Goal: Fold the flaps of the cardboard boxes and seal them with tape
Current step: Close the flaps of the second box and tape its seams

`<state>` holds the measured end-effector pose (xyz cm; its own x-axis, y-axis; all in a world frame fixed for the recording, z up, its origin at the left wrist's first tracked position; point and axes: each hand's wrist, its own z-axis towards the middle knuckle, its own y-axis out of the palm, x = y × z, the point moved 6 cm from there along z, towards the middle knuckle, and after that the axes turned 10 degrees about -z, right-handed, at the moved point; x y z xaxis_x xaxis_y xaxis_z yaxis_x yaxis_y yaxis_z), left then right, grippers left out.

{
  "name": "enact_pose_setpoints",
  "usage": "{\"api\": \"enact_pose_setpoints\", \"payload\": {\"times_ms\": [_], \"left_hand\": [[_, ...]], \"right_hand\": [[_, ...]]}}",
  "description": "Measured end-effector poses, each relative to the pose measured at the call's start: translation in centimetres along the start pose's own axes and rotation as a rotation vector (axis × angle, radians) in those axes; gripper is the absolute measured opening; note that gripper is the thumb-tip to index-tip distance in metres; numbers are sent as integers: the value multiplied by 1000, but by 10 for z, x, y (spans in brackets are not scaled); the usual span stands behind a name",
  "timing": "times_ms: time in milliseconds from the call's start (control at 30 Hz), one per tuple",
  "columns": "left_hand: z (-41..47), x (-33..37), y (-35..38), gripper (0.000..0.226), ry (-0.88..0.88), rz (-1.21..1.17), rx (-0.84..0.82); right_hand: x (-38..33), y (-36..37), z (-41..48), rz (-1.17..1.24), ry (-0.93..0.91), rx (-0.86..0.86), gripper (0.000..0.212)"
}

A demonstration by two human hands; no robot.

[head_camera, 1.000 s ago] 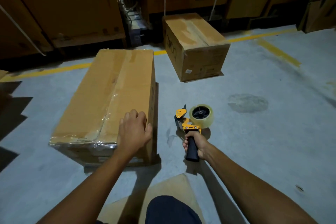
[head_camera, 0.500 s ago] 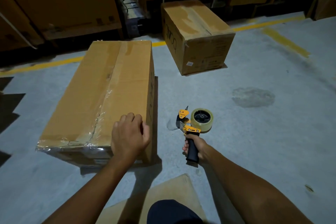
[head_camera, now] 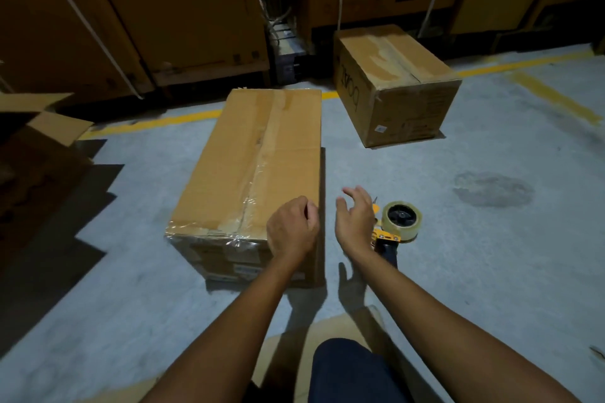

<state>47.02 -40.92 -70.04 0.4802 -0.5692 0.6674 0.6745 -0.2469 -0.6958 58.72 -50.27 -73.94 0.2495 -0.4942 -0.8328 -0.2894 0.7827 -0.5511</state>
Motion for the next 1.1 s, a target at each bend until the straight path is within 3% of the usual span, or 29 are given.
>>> {"api": "enact_pose_setpoints", "payload": {"times_ms": [100,167,233,333,400,533,733,900,1000,1100], "left_hand": [[12,-12,-16,32,-103,-200,-25],[17,-21,-31,30,48,-59,-47],[18,-42,-43,26,194,131,-66],[15,-71,-52,23,296,237,-48],[7,-75,-49,26,387,317,-19],[3,-77,-44,27,464,350,73],[-1,-78,-41,30,539,412,29],[6,-72,-54,34,541,339,-163],[21,-68,-69,29,592,366,-258],[30,-85,-83,28,507,319,-168]], "right_hand": [[-56,12,-26,63,-192,-36,37],[-68,30,-42,-52,-326,-149,51],[-61,48,-56,-255,-549,-198,50],[-45,60,-64,-474,-935,-43,41],[-40,62,-61,-587,-1123,80,47],[-33,72,-57,-739,-1348,108,55],[-43,67,-59,-722,-1213,-35,54],[-57,59,-67,-706,-1051,-217,59],[-82,62,-67,-789,-892,-237,59],[-100,72,-64,-869,-774,-153,60]]}}
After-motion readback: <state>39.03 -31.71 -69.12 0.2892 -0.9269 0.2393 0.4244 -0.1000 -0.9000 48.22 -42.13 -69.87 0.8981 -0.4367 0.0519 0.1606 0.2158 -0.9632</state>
